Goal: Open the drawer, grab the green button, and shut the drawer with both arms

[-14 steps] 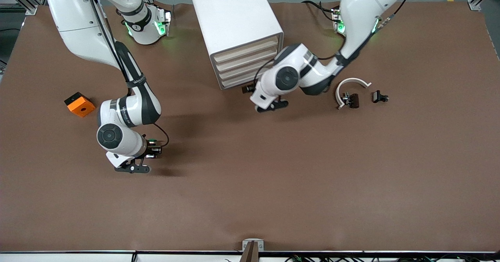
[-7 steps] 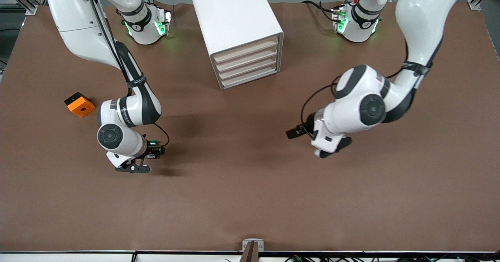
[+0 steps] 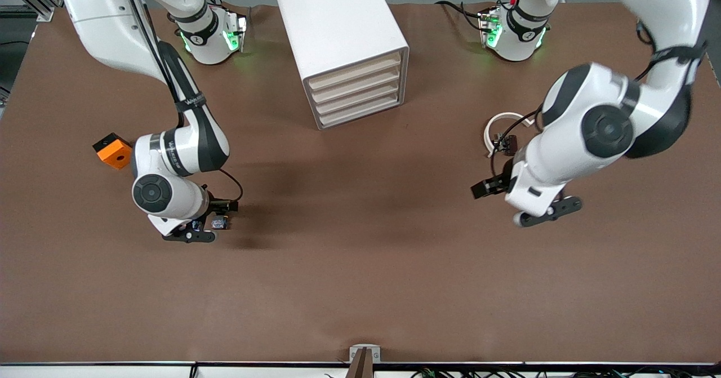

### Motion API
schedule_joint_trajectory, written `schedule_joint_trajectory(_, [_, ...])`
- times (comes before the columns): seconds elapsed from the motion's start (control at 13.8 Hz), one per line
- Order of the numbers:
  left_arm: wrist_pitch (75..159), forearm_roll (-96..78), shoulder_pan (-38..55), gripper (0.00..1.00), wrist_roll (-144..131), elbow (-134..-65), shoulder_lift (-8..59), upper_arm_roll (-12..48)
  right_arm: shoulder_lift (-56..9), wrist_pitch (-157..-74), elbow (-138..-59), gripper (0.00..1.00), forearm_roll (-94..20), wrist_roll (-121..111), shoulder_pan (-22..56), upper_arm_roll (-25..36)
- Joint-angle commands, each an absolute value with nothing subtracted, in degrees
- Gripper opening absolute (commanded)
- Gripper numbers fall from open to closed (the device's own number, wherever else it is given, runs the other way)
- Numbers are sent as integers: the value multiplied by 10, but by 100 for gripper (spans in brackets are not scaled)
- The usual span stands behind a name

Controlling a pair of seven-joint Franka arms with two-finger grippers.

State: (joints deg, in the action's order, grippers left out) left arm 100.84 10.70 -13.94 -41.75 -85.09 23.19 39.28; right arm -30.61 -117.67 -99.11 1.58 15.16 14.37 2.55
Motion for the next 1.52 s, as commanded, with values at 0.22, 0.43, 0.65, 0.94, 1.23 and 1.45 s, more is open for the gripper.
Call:
schedule_joint_trajectory(0.22, [949,106,-141,100,-270,-838,118,298,-187,-1053,-1005,100,25,155,176,22])
schedule_joint_trajectory(0.43, [915,41,-91,100,-144,-848,50,159,-127,-1040,-1040,100,25,156,184,22])
schedule_joint_trajectory(0.65, [878,9,-46,100,-102,-867,4,81,-54,-1045,-1098,100,25,156,184,22])
schedule_joint_trajectory(0.94, [866,3,-24,100,-98,-911,-43,58,53,-1043,-1170,100,23,156,178,24])
schedule_joint_trajectory(1.23, [862,3,-16,100,-55,-937,-62,47,133,-989,-1180,100,23,151,164,27])
schedule_joint_trajectory(1.45, [839,3,-9,100,-54,-938,-72,40,143,-964,-1140,100,22,143,128,22])
